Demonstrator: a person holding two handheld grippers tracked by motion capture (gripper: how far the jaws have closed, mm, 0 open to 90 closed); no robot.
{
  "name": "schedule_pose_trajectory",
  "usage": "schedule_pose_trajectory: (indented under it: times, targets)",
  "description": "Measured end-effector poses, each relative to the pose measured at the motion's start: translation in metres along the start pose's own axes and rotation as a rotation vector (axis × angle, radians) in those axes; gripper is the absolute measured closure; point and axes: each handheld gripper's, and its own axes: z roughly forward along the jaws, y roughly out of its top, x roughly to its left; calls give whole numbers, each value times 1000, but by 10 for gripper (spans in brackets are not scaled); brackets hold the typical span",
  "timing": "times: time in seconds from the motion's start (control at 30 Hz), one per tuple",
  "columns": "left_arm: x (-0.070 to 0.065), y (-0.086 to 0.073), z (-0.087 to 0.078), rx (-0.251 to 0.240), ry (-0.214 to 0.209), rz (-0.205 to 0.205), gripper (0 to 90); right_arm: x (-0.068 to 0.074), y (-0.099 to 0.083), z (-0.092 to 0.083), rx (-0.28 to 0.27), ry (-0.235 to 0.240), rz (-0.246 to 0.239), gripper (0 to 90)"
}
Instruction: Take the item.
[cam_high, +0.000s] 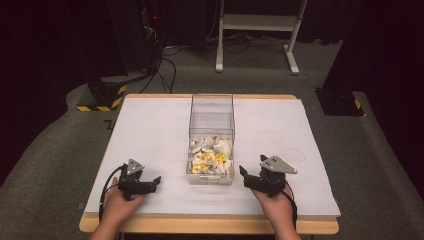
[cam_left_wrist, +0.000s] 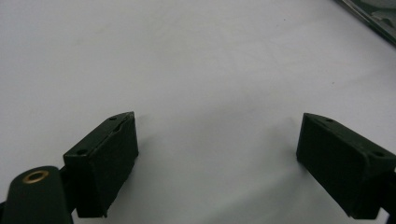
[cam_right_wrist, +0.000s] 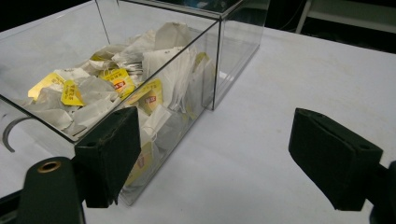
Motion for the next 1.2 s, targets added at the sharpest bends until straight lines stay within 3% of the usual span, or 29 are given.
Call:
schedule_pose_trajectory:
  times: [0.63,1.2]
  targets:
    - [0,0,0,0,0,1,129,4,14,-4,-34,-14,-24,164]
    - [0,0,0,0,-1,0,129,14,28,6,-24,52,-14,176]
